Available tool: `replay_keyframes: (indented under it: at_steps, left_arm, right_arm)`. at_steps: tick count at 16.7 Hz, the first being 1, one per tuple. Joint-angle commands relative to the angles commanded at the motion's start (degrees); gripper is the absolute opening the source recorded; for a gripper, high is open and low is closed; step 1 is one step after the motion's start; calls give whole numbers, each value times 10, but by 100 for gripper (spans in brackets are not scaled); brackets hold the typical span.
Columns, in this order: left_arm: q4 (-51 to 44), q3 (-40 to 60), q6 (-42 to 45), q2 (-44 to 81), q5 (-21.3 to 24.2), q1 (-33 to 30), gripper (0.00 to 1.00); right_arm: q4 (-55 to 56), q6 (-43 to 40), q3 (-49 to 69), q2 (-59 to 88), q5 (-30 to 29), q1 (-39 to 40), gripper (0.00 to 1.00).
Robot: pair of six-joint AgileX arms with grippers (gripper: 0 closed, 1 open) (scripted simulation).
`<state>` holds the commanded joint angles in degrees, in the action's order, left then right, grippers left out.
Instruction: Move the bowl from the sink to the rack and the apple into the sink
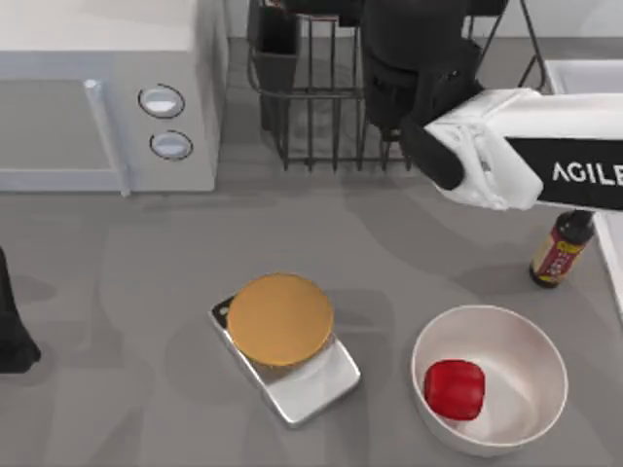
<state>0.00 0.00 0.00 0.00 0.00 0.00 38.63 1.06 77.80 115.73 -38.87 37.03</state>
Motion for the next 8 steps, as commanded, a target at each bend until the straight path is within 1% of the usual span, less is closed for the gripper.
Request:
replay_keyframes:
  at_steps: [6,8]
  left_arm:
    - [0,0,0,0,0,0,100]
    - [0,0,0,0,0,0,100]
  right_arm:
    - [15,0,-14,14,8,-8,0]
    - [15,0,-14,14,8,-8,15]
